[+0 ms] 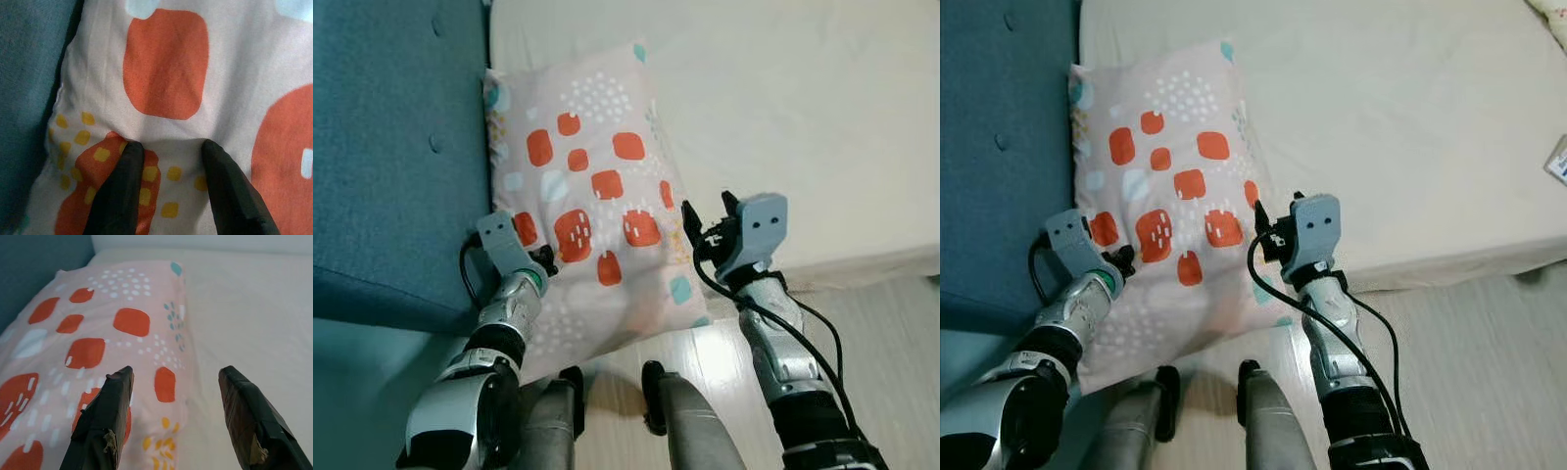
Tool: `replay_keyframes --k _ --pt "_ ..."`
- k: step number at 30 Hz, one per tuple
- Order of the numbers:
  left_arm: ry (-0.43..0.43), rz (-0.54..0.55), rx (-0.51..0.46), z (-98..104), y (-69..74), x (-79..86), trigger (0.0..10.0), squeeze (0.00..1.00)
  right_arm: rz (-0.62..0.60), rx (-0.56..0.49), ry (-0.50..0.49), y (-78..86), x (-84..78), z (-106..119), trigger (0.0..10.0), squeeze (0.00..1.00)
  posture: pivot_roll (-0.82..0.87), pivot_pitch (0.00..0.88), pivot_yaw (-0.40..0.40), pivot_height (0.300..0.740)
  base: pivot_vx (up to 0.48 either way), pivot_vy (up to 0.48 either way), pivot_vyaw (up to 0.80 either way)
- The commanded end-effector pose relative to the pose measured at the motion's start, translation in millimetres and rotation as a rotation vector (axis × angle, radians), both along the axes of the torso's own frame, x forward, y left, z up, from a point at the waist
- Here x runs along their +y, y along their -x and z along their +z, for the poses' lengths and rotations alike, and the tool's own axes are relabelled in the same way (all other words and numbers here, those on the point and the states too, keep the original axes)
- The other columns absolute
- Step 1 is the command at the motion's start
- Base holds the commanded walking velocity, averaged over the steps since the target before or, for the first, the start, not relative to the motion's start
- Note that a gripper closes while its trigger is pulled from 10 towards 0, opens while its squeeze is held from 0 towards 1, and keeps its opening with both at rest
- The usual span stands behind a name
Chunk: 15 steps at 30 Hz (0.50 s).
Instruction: Clean up the room
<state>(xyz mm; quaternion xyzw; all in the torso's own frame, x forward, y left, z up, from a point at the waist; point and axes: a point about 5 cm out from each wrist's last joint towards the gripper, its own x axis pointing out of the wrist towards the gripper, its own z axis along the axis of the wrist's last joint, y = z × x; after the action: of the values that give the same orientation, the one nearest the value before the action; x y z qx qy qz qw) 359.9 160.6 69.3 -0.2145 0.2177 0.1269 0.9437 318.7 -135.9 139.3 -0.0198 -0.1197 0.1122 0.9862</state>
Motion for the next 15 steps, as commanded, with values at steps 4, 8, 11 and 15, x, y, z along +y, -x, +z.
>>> replay_keyframes --k 4,8,11,15 --pt "0.170 0.029 0.097 -23 13.2 -4.7 10.0 0.00 -0.008 0.033 -0.002 5.8 -0.5 -9 10.0 0.00 -0.06 0.431 0.050 0.740 0.000 0.000 0.00" --pt "0.255 0.019 0.089 -20 10.9 -10.0 10.0 0.00 -0.009 0.036 -0.003 6.5 0.2 -9 10.0 0.00 -0.06 0.435 0.052 0.740 0.000 0.000 0.00" --pt "0.406 -0.046 0.051 -12 5.3 -25.9 10.0 0.00 -0.010 0.040 -0.008 7.4 1.8 -9 10.0 0.00 -0.06 0.436 0.054 0.740 0.000 0.000 0.00" --pt "0.472 -0.105 0.021 -8 3.1 -35.7 10.0 0.00 -0.011 0.043 -0.011 8.2 2.7 -9 10.0 0.00 -0.07 0.436 0.054 0.740 0.000 0.000 0.00"
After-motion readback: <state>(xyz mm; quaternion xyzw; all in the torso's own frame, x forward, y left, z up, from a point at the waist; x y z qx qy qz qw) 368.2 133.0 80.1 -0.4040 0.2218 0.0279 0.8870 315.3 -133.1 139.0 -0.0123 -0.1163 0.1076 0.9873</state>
